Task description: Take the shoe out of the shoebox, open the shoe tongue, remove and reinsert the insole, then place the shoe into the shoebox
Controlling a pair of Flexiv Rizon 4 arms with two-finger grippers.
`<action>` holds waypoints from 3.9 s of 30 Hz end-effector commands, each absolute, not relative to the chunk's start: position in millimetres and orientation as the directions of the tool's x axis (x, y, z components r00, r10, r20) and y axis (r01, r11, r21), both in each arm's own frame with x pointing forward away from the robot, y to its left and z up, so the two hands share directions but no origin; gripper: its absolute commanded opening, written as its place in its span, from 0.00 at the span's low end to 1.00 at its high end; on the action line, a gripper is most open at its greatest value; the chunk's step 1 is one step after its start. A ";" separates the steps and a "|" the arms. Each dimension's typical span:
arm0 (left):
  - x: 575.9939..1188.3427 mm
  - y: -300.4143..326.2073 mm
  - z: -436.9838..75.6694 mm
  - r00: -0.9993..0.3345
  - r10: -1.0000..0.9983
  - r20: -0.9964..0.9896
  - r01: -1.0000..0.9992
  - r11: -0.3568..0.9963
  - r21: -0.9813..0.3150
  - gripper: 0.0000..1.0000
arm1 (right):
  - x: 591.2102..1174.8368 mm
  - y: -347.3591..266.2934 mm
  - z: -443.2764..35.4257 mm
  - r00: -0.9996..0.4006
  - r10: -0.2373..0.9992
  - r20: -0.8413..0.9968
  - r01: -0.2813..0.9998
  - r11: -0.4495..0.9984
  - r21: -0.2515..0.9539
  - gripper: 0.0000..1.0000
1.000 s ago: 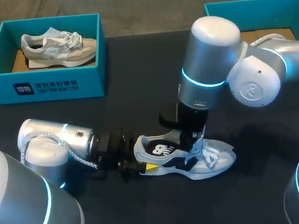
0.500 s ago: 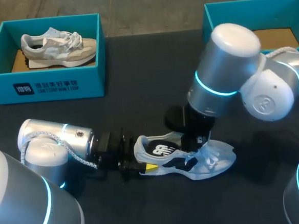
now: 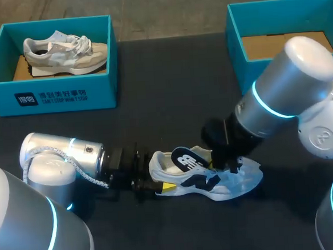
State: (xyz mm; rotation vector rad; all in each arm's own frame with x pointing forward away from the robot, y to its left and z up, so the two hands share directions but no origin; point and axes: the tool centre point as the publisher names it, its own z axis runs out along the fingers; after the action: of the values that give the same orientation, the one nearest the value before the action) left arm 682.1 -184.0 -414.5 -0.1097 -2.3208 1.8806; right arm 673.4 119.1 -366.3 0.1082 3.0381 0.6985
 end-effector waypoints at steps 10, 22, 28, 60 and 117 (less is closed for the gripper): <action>682.9 -183.7 -419.4 -0.986 0.150 0.072 -0.039 0.211 -0.977 0.00 | 674.7 131.2 -351.6 -0.999 0.048 -0.012 0.039 0.918 0.394 0.31; 682.9 -183.7 -419.4 -0.986 0.150 0.072 -0.039 0.211 -0.977 0.00 | 671.1 142.3 -329.0 -0.999 0.037 -0.036 0.025 0.953 0.301 0.40; 682.9 -183.7 -419.4 -0.986 0.150 0.072 -0.039 0.211 -0.977 0.00 | 671.4 144.9 -321.5 -0.998 0.058 -0.036 0.048 0.970 0.239 0.41; 682.9 -183.7 -419.4 -0.986 0.150 0.072 -0.039 0.211 -0.977 0.00 | 692.8 178.1 -335.8 -0.999 0.024 -0.026 0.021 0.991 0.132 0.44; 682.9 -183.7 -419.4 -0.986 0.150 0.072 -0.039 0.211 -0.977 0.00 | 715.3 185.6 -357.7 -0.981 -0.066 0.181 -0.023 0.974 0.226 0.35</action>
State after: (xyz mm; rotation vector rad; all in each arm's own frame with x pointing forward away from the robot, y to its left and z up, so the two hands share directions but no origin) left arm 682.1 -184.0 -414.5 -0.1096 -2.3207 1.8807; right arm 706.8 188.3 -353.2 -0.0624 3.2739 0.3535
